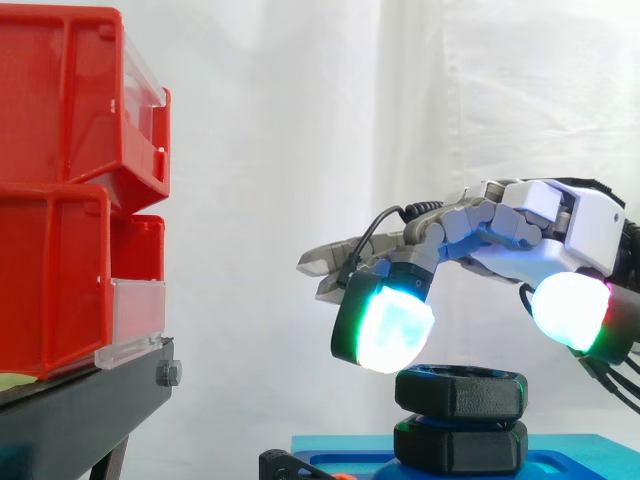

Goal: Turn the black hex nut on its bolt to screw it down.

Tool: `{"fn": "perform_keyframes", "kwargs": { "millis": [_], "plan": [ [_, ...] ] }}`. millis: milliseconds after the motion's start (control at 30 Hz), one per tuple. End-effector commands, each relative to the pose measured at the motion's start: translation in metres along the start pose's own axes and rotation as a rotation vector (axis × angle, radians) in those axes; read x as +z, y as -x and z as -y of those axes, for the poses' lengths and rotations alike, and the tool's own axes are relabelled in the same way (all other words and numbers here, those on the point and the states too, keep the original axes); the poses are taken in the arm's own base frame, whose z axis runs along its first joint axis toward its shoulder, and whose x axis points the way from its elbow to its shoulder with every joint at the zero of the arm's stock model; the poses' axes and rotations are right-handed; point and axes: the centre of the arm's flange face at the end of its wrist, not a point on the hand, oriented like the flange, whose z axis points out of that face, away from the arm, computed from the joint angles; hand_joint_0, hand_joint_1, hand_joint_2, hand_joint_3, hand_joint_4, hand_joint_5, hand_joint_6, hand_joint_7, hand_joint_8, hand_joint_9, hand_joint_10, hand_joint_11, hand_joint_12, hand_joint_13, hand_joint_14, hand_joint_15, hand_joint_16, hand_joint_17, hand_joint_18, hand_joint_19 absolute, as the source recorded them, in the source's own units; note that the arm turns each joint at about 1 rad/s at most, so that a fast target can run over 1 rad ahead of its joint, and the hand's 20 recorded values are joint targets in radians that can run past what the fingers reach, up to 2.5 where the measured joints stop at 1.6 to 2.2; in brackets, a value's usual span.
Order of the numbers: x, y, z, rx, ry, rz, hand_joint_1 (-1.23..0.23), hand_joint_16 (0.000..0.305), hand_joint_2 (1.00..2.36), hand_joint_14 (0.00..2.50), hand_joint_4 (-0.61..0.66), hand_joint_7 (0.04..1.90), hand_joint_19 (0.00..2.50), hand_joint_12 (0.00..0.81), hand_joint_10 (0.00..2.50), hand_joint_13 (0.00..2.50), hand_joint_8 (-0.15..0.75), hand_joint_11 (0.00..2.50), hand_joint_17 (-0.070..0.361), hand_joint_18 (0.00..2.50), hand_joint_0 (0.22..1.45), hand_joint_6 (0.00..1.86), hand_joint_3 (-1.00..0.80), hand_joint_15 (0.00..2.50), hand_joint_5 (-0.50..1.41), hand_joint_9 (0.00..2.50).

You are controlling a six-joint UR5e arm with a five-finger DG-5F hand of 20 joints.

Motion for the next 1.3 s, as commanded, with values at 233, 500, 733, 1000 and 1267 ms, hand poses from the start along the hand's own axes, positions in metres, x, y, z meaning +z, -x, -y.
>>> {"fn": "perform_keyframes", "kwargs": {
  "millis": [233, 500, 733, 1000, 1267],
  "plan": [
    [-0.013, 0.009, 0.012, 0.023, 0.032, 0.030, -0.23, 0.060, 1.00, 0.01, 0.33, 0.78, 0.60, 0.361, 0.00, 0.57, 0.345, 0.17, 0.134, 0.58, 0.48, 0.71, -0.50, 0.18, -0.10, 0.59],
    [0.017, 0.027, 0.012, 0.042, 0.055, 0.061, -0.24, 0.058, 1.00, 0.01, 0.33, 0.80, 0.60, 0.356, 0.00, 0.57, 0.340, 0.17, 0.131, 0.57, 0.48, 0.71, -0.50, 0.18, -0.10, 0.59],
    [0.044, 0.024, -0.001, 0.054, 0.031, 0.086, -0.25, 0.059, 1.00, 0.01, 0.33, 0.82, 0.60, 0.358, 0.00, 0.57, 0.341, 0.17, 0.132, 0.58, 0.48, 0.69, -0.50, 0.18, -0.10, 0.59],
    [0.078, 0.011, -0.027, 0.043, 0.031, 0.100, -0.25, 0.059, 1.00, 0.01, 0.33, 0.85, 0.60, 0.357, 0.00, 0.57, 0.341, 0.17, 0.132, 0.58, 0.48, 0.68, -0.50, 0.18, -0.10, 0.59],
    [0.093, -0.018, -0.040, 0.070, 0.015, 0.099, -0.26, 0.059, 1.00, 0.01, 0.33, 0.85, 0.60, 0.357, 0.01, 0.57, 0.339, 0.17, 0.132, 0.58, 0.48, 0.67, -0.50, 0.18, -0.10, 0.60]
  ]
}}
